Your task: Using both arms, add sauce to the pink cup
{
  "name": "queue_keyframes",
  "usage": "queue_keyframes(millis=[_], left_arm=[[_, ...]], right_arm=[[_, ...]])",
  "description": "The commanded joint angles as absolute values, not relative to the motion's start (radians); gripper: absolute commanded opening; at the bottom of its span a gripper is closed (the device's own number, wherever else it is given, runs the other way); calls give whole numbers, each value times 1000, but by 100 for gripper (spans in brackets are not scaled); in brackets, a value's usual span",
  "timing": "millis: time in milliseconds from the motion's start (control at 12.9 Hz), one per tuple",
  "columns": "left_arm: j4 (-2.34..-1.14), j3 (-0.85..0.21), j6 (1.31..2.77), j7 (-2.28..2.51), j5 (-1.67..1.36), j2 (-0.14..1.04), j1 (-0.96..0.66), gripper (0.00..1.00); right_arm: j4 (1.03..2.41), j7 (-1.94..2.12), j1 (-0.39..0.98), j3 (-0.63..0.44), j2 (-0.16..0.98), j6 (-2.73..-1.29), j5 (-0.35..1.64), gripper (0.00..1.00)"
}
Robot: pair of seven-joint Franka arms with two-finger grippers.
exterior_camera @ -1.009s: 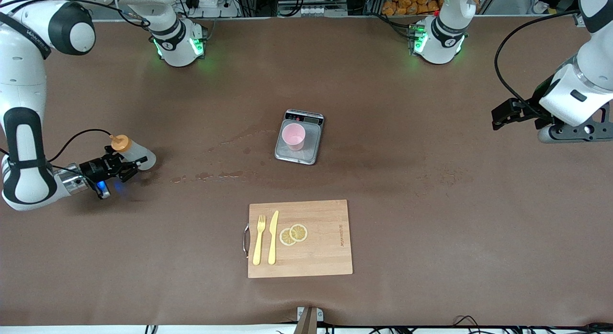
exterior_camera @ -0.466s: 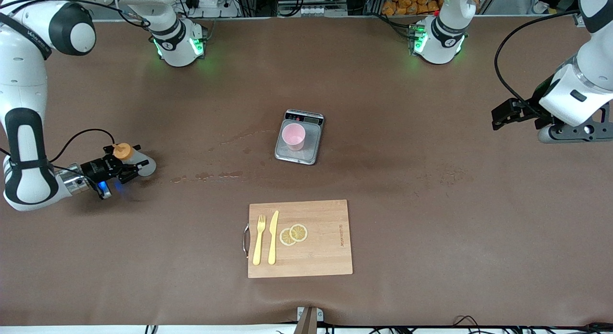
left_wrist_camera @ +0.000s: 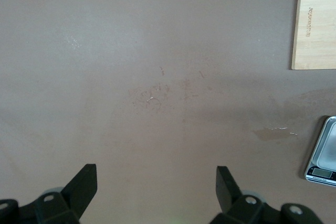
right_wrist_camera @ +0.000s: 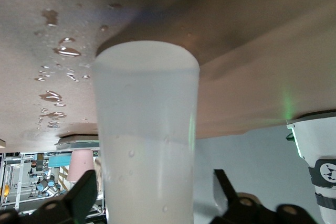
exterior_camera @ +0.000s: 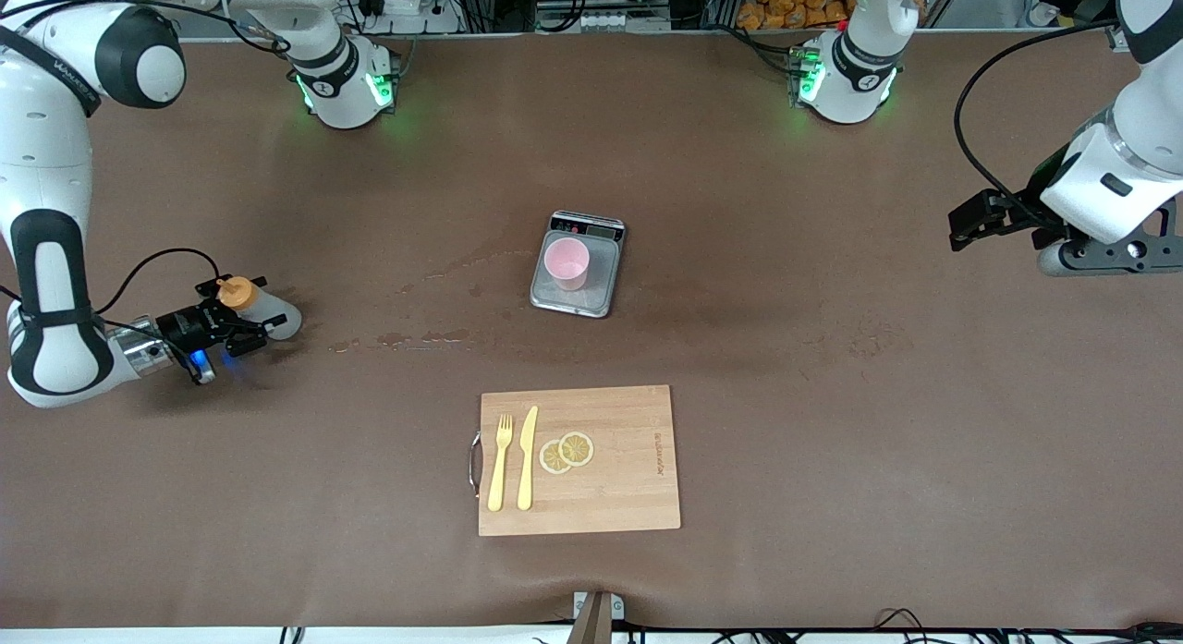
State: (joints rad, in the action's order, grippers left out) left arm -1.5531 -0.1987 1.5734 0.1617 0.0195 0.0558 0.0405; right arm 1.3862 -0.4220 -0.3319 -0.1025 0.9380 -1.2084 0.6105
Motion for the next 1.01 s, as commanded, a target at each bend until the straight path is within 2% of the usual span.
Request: queue_keyframes(millis=[0, 388, 621, 931], left_arm=[[-1554, -198, 1574, 169, 17, 49, 37, 100], [-1552, -196, 1574, 167, 17, 49, 37, 100], [-1552, -196, 1572, 163, 17, 40, 41, 100], [-1557, -195, 1568, 152, 17, 25, 48, 100]], right_arm=[[1332, -448, -348, -98, 920, -1145, 572, 100], [1128, -557, -359, -100, 920, -1032, 497, 100], [1091, -635, -359, -97, 898, -1031, 497, 100], [1039, -635, -285, -98, 826, -1015, 396, 100]])
